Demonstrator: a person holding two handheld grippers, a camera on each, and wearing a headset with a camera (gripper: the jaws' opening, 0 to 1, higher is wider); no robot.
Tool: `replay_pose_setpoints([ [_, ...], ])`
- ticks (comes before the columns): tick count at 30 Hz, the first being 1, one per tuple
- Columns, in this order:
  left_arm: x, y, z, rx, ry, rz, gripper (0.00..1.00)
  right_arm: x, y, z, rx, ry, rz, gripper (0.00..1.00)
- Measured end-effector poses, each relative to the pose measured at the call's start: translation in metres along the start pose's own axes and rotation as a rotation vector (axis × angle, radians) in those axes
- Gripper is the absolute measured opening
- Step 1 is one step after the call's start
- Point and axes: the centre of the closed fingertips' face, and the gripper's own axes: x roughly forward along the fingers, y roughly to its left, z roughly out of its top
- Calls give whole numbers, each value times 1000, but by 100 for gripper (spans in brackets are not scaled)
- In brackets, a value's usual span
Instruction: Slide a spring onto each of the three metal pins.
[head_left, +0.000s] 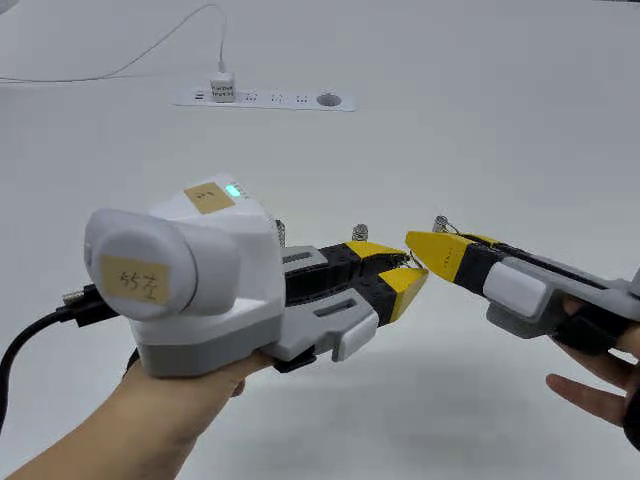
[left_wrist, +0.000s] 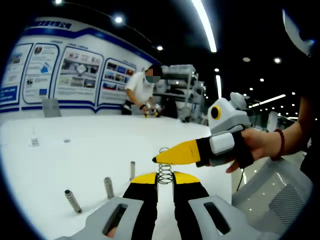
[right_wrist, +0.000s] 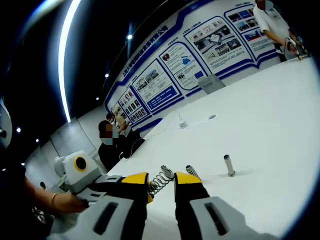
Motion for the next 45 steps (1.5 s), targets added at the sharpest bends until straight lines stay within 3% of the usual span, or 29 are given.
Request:
replay_pose_setpoints([
  [7, -2, 0, 2, 8, -5, -3, 10, 0, 2, 2, 135, -21, 32, 16],
  [15, -5, 1, 1, 20, 2, 2, 10, 2, 13, 5, 209, -37, 94, 12],
  [30, -9, 6, -3, 68, 49, 52, 12, 9, 23, 2, 97, 6, 111, 11],
  [38, -14, 14, -13, 134, 119, 101, 17, 11, 20, 9, 40, 3, 96, 11],
  [45, -25, 27, -20, 132, 168, 177, 24, 12, 10, 21, -67, 1, 57, 11],
])
